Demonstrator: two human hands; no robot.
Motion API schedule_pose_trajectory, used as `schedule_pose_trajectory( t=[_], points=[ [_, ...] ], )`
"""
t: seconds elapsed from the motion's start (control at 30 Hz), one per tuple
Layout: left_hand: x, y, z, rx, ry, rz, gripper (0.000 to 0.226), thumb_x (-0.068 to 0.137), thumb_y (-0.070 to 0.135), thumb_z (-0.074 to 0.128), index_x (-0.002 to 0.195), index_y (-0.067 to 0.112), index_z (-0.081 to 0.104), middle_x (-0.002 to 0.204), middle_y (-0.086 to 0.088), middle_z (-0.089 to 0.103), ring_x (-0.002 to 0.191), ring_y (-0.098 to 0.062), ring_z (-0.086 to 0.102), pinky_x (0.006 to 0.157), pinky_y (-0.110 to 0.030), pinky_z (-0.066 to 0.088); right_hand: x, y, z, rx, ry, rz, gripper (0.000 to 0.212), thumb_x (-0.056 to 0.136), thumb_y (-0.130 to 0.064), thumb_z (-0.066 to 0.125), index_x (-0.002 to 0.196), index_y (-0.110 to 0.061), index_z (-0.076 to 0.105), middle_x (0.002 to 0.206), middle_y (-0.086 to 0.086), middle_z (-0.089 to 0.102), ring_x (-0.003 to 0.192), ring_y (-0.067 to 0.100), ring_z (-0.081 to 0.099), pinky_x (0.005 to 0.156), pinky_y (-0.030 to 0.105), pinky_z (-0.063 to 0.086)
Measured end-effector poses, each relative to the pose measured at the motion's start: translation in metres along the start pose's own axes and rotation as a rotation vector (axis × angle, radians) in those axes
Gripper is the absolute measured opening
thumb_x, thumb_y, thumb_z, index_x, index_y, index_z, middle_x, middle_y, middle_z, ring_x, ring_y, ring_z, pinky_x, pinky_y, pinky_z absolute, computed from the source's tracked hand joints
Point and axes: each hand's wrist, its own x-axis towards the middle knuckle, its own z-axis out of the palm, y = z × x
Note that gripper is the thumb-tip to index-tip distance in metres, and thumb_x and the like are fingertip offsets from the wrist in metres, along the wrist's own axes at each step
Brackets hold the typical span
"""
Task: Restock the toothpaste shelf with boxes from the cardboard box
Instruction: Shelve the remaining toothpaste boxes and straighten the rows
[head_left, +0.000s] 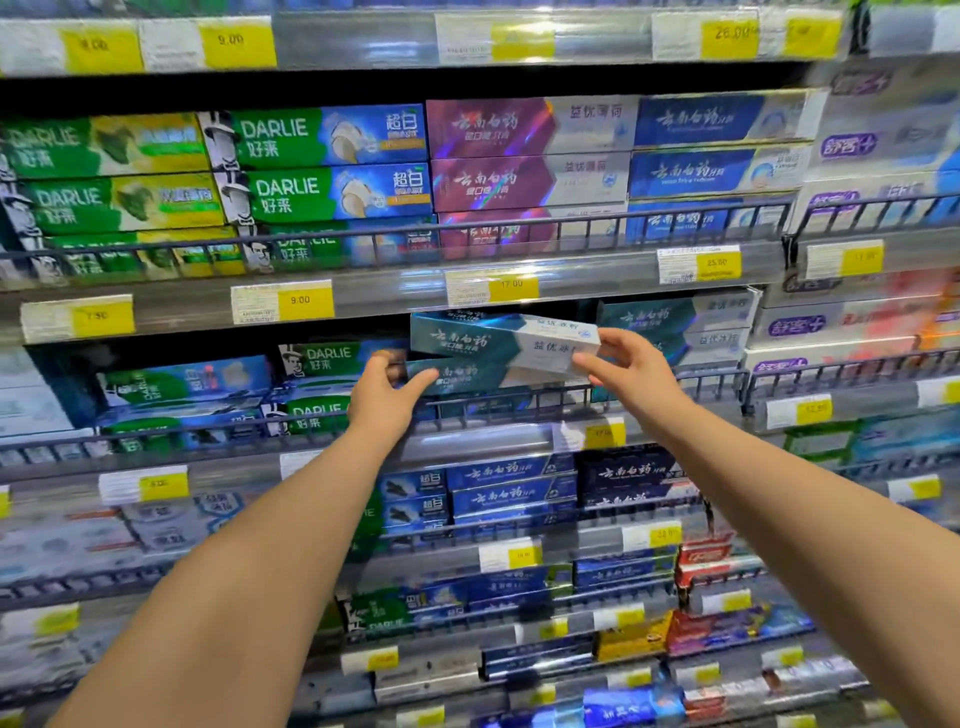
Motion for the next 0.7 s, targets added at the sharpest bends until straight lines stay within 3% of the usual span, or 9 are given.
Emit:
schedule_pose_trajectory(
  t=[0.1,0.17,0.23,0.33,0.47,0.57,0.7],
  points=[
    [-0.005,0.001,-0.005,-0.068,0.002,-0.017,0.054,0.085,0.028,0.067,0.129,0.006,0.046,0.119,-0.008,0.058,0.11,-0.024,0.055,0.095,-0.033,0.042,0.006,-0.007,0.011,0.042,0.001,-0.003,0.039,0.085,-0.015,0.066,0.122,-0.01,0.053,0.113,0.008,0.061,0.104,0.021,0.059,0.082,0.025,0.049],
    [-0.006,0.003,-0.007,-0.102,-0.018,-0.019,0.051,0.086,0.022,0.067,0.128,0.004,0.046,0.116,-0.002,0.058,0.106,-0.018,0.055,0.094,-0.029,0.042,0.011,-0.01,0.017,0.058,-0.004,0.009,0.044,0.085,-0.015,0.066,0.126,-0.007,0.05,0.114,0.009,0.06,0.104,0.02,0.057,0.085,0.028,0.048],
    [-0.004,0.003,-0.007,-0.117,-0.024,-0.023,0.051,0.085,0.02,0.067,0.129,0.002,0.046,0.122,-0.006,0.06,0.109,-0.021,0.057,0.095,-0.028,0.041,0.015,-0.009,0.02,0.05,0.002,0.028,0.051,0.085,-0.02,0.067,0.13,-0.007,0.048,0.118,0.009,0.059,0.107,0.021,0.057,0.089,0.032,0.049],
    [-0.002,0.005,-0.01,-0.143,-0.007,-0.044,0.055,0.086,0.017,0.066,0.134,0.002,0.044,0.13,-0.013,0.056,0.12,-0.025,0.053,0.096,-0.022,0.037,0.02,-0.011,0.025,0.056,0.048,0.03,0.053,0.086,-0.021,0.065,0.133,-0.006,0.046,0.117,0.006,0.058,0.102,0.017,0.056,0.079,0.023,0.048],
    [-0.007,0.005,-0.007,-0.175,0.094,-0.031,0.06,0.084,0.018,0.069,0.137,0.003,0.043,0.133,-0.012,0.055,0.116,-0.025,0.055,0.091,-0.021,0.038,0.018,-0.008,0.035,0.093,0.115,0.044,0.054,0.087,-0.022,0.065,0.135,-0.006,0.046,0.123,0.007,0.057,0.106,0.016,0.055,0.093,0.027,0.045],
    [-0.008,0.009,-0.005,-0.246,0.149,-0.035,0.06,0.088,0.016,0.065,0.14,0.003,0.04,0.137,-0.011,0.052,0.119,-0.023,0.053,0.091,-0.019,0.036,0.018,-0.008,0.04,0.124,0.122,0.068,0.054,0.086,-0.024,0.065,0.134,-0.008,0.048,0.123,0.004,0.058,0.109,0.018,0.056,0.094,0.029,0.045],
    [-0.003,0.013,-0.004,-0.285,0.167,-0.059,0.056,0.089,0.019,0.062,0.14,0.006,0.041,0.11,-0.008,0.057,0.097,-0.015,0.052,0.085,-0.02,0.037,0.019,-0.006,0.041,0.129,0.126,0.079,0.047,0.087,-0.024,0.064,0.129,-0.007,0.05,0.119,0.005,0.059,0.106,0.016,0.056,0.081,0.023,0.046]
  ],
)
